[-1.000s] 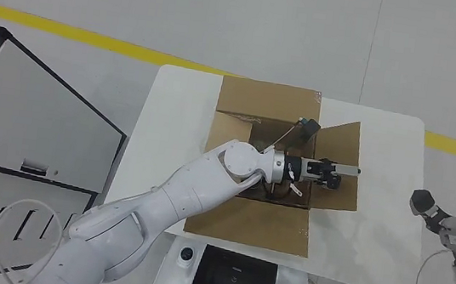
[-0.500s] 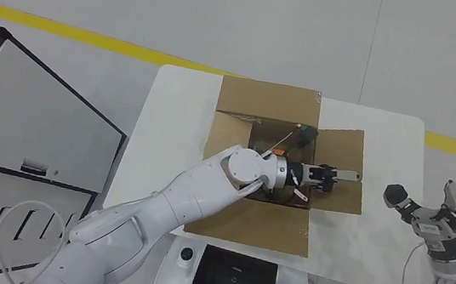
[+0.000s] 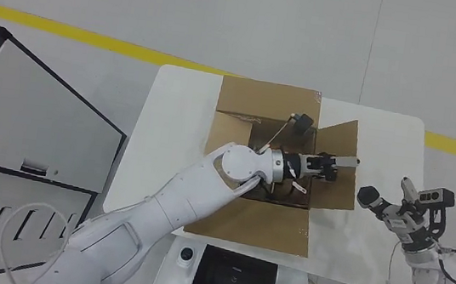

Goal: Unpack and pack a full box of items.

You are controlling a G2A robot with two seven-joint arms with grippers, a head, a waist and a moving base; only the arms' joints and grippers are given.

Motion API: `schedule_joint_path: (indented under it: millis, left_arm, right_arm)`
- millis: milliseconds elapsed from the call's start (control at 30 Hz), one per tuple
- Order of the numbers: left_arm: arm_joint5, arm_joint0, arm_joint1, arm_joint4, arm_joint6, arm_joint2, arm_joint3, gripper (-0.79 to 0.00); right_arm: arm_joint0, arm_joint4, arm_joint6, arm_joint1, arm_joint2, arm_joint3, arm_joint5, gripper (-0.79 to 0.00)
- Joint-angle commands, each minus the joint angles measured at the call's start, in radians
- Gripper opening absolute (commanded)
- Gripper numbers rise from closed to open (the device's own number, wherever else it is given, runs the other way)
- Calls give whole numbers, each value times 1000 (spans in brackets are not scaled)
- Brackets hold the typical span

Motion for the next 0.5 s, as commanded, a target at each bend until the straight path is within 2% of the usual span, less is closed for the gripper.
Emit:
schedule_joint_path:
  millis: [0, 100, 200, 300, 467]
  left_arm:
    - [11, 18, 16, 20, -23, -35, -30, 0]
    - [27, 42, 32, 29, -63, -71, -56, 0]
    - [39, 53, 34, 21, -92, -72, -58, 0]
    - [42, 45, 25, 10, -96, -54, -26, 0]
    - [30, 14, -6, -18, -94, 3, 42, 0]
  right_arm:
    - [2, 7, 0, 1, 2, 5, 0, 0]
    - [-2, 59, 17, 2, 18, -22, 14, 0]
    - [-11, 107, 32, 4, 34, -68, 43, 0]
    - [-28, 124, 26, 3, 31, -111, 48, 0]
    - [-58, 126, 1, -2, 8, -157, 25, 0]
